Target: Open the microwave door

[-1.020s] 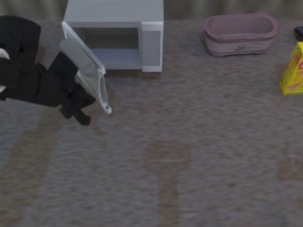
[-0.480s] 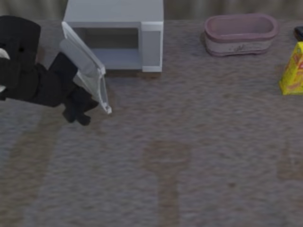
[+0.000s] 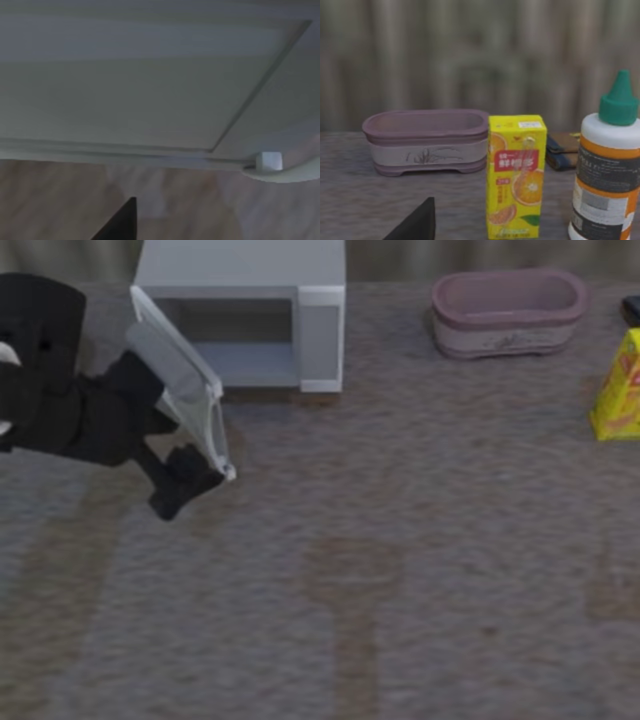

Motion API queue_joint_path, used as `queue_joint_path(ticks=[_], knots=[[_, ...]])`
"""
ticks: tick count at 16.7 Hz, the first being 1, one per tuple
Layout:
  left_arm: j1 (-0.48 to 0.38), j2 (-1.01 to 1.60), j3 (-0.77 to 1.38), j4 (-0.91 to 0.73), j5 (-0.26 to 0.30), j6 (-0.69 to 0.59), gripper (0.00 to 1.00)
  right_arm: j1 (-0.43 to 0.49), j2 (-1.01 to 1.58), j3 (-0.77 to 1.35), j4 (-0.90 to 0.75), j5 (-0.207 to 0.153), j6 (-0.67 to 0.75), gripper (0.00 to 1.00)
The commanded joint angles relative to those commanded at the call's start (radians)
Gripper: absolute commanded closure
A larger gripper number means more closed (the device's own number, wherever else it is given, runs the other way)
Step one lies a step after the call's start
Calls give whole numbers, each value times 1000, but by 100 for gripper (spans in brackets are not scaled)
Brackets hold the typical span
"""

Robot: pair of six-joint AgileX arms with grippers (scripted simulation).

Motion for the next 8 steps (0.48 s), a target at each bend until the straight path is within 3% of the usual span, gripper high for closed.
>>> queue_joint_path(ticks=[8], knots=[[-1, -17, -4, -14, -3, -3, 0, 0, 0, 0, 0, 0, 0, 0]])
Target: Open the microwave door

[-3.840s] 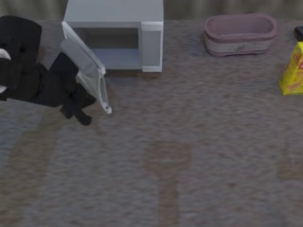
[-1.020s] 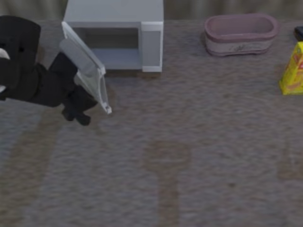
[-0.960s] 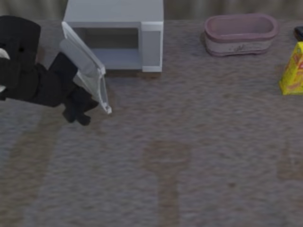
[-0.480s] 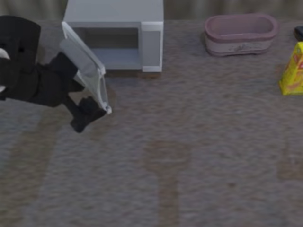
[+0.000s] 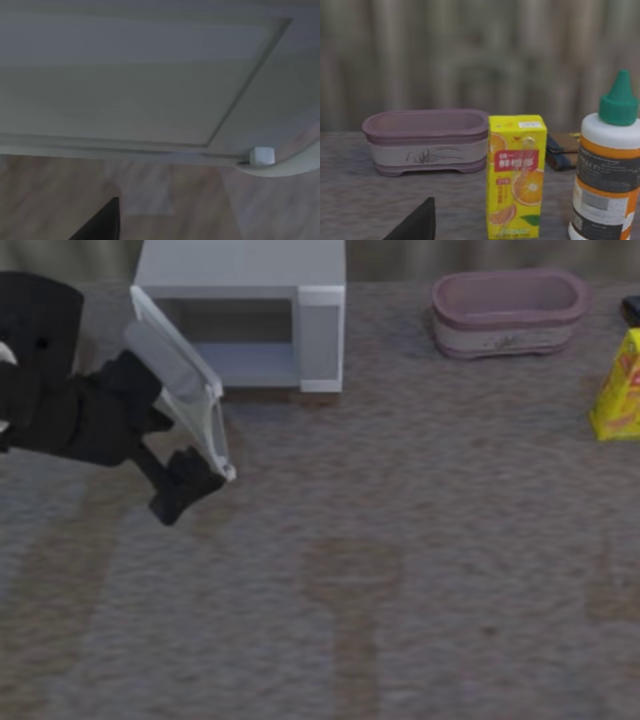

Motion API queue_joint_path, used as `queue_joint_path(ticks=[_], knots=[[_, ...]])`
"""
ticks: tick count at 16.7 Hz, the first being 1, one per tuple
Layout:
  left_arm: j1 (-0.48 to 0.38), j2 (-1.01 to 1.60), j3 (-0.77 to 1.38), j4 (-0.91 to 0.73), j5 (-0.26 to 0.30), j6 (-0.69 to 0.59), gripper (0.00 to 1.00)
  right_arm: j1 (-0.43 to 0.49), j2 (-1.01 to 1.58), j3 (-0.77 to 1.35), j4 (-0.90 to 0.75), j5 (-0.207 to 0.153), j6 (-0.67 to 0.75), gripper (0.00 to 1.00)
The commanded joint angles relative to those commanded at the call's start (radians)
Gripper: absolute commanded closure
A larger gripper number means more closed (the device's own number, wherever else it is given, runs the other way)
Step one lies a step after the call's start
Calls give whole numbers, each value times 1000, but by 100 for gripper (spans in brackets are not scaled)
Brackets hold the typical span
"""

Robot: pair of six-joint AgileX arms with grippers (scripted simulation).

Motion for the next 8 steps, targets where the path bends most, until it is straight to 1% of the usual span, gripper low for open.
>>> queue_joint_path(ticks=[8], knots=[[-11, -239, -41, -181, -16, -31, 0, 0, 0, 0, 0, 0, 0, 0]])
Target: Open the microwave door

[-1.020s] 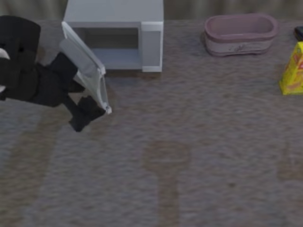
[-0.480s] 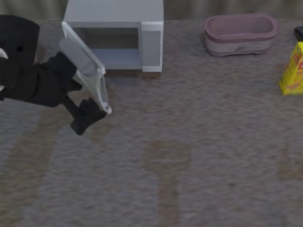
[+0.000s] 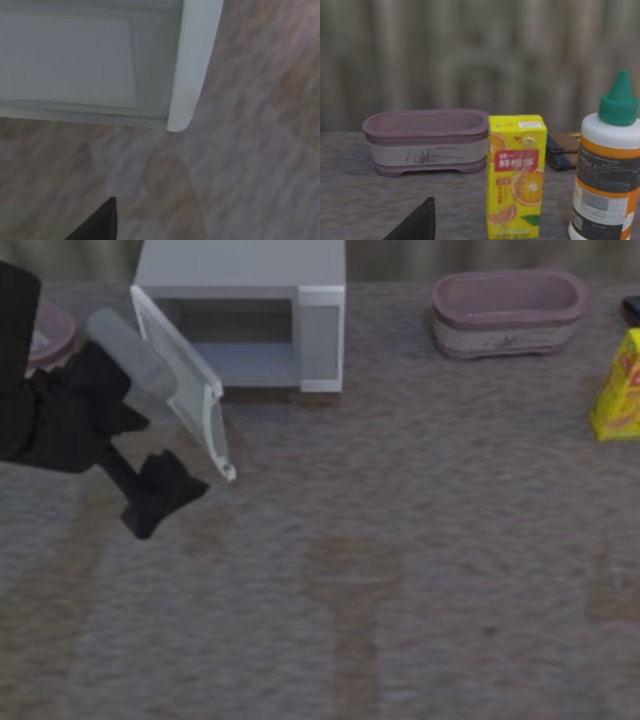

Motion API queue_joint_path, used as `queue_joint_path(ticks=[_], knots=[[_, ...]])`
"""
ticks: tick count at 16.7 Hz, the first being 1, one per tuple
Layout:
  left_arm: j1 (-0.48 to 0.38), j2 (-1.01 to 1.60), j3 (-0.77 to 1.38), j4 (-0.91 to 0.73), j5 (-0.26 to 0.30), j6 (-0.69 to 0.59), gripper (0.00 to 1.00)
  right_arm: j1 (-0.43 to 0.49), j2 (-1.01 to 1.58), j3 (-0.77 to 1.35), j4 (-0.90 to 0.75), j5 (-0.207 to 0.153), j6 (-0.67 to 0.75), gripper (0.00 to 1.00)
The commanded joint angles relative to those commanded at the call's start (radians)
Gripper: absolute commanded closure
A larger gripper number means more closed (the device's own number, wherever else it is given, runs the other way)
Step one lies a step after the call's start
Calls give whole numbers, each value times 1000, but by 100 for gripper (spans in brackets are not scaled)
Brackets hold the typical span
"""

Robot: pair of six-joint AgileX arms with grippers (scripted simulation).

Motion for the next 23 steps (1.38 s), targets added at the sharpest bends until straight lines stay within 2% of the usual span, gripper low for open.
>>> queue_joint_path(ticks=[6, 10, 14, 23], knots=[[1, 11, 15, -11, -5, -11, 0, 0, 0, 0, 0, 0, 0, 0], [-38, 123, 162, -154, -75, -159, 0, 0, 0, 0, 0, 0, 0, 0], [-106, 299, 474, -400, -199, -456, 0, 0, 0, 0, 0, 0, 0, 0], [-278, 667, 1330, -1001, -550, -1353, 0, 0, 0, 0, 0, 0, 0, 0]])
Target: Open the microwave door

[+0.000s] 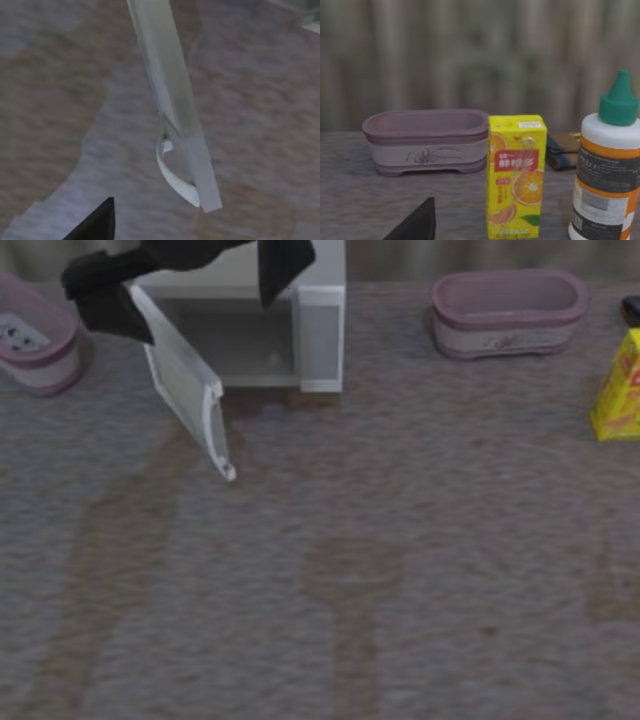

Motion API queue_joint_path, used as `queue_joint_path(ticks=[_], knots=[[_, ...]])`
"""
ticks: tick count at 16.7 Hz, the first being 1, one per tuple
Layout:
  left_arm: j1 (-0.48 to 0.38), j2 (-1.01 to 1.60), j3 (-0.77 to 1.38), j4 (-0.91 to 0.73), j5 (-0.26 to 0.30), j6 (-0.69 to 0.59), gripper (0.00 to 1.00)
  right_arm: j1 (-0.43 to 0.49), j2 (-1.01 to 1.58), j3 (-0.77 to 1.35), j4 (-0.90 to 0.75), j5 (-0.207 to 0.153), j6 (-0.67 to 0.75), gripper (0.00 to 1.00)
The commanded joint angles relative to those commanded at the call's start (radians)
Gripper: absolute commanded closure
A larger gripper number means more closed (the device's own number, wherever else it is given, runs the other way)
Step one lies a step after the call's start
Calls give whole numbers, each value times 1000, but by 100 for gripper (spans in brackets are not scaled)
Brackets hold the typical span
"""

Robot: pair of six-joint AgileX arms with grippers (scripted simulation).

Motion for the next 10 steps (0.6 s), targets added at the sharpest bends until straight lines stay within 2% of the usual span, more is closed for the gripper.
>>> queue_joint_path(ticks=[3, 5, 7, 10], knots=[[-42, 84, 180, -157, -98, -213, 0, 0, 0, 0, 0, 0, 0, 0], [-62, 123, 264, -232, -145, -303, 0, 0, 0, 0, 0, 0, 0, 0], [-72, 145, 309, -274, -171, -348, 0, 0, 0, 0, 0, 0, 0, 0], [-74, 148, 316, -280, -175, -355, 0, 0, 0, 0, 0, 0, 0, 0]])
